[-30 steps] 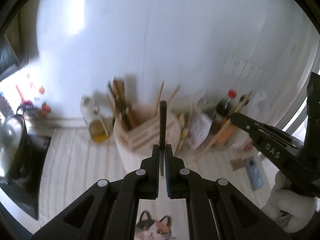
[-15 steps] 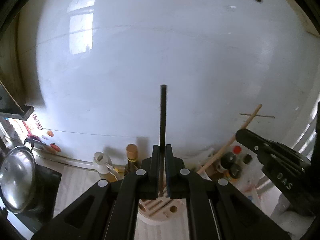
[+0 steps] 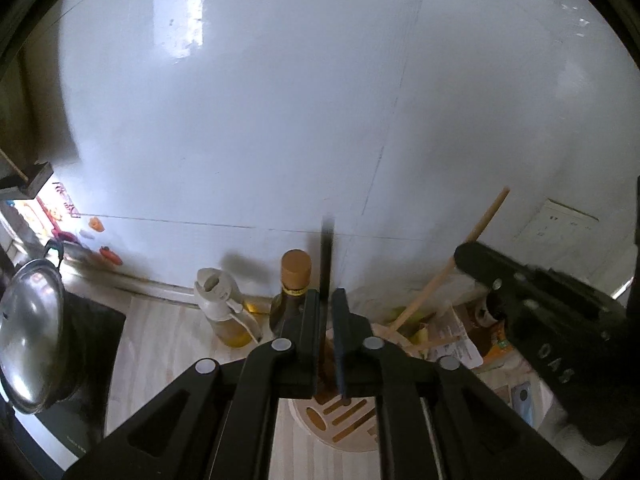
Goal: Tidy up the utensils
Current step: 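Insert the dark chopstick into the holder with the left tool while the right tool releases its own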
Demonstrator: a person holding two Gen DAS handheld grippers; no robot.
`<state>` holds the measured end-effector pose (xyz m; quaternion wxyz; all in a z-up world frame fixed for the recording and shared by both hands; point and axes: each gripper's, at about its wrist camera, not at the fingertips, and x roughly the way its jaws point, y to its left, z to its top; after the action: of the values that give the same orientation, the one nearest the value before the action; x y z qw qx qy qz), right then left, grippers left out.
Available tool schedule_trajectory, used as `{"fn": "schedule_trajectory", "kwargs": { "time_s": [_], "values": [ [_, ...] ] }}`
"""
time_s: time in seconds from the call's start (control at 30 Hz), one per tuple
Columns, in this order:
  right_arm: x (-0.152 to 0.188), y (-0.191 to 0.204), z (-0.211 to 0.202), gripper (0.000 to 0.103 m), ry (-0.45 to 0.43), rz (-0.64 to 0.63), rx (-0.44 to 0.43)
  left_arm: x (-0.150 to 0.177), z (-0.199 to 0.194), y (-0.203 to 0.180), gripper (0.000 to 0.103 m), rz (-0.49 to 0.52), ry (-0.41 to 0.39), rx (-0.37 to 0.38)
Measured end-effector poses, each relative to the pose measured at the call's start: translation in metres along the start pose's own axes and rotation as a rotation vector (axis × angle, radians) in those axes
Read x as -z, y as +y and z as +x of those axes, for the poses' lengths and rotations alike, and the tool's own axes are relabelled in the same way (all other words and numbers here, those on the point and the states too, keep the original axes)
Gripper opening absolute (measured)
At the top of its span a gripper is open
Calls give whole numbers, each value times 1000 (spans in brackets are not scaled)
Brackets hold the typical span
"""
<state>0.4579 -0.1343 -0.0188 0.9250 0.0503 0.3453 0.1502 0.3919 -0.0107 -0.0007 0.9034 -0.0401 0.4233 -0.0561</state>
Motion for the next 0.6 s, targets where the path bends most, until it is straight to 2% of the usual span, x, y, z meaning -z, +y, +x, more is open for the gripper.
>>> {"fn": "schedule_trajectory", "kwargs": {
  "time_s": [0.1,0.13,0.17,0.2,0.23,0.27,0.3,0.4,0.47,0.53,0.57,0.6],
  "values": [
    [5,-3,13,6,48,8,-19,-1,-5,2,9,-30,9,-31],
    [7,-4,15,7,62,13,-20,-1,-8,2,14,-34,6,-43],
    [8,-5,16,8,73,17,-24,-1,-10,4,30,-40,0,-47],
    [10,-7,15,15,77,22,-27,-1,-12,6,42,-48,-10,-52],
    [12,-9,14,27,78,27,-27,0,-16,7,69,-55,-23,-62],
    [13,-11,11,32,75,31,-24,2,-21,8,80,-62,-44,-77],
    [14,-12,7,38,69,33,-20,5,-27,9,80,-70,-71,-86],
    [21,-15,-9,47,56,21,9,14,-32,10,84,-70,-69,-110],
    [26,-16,-19,54,46,14,37,24,-33,9,101,-61,-72,-140],
    [37,-17,-28,69,37,5,85,37,-34,8,103,-50,-82,-162],
    [45,-18,-32,73,34,-2,105,44,-35,6,103,-42,-83,-182],
    [53,-18,-35,83,34,-11,137,51,-34,5,103,-33,-77,-202]
  ]
}}
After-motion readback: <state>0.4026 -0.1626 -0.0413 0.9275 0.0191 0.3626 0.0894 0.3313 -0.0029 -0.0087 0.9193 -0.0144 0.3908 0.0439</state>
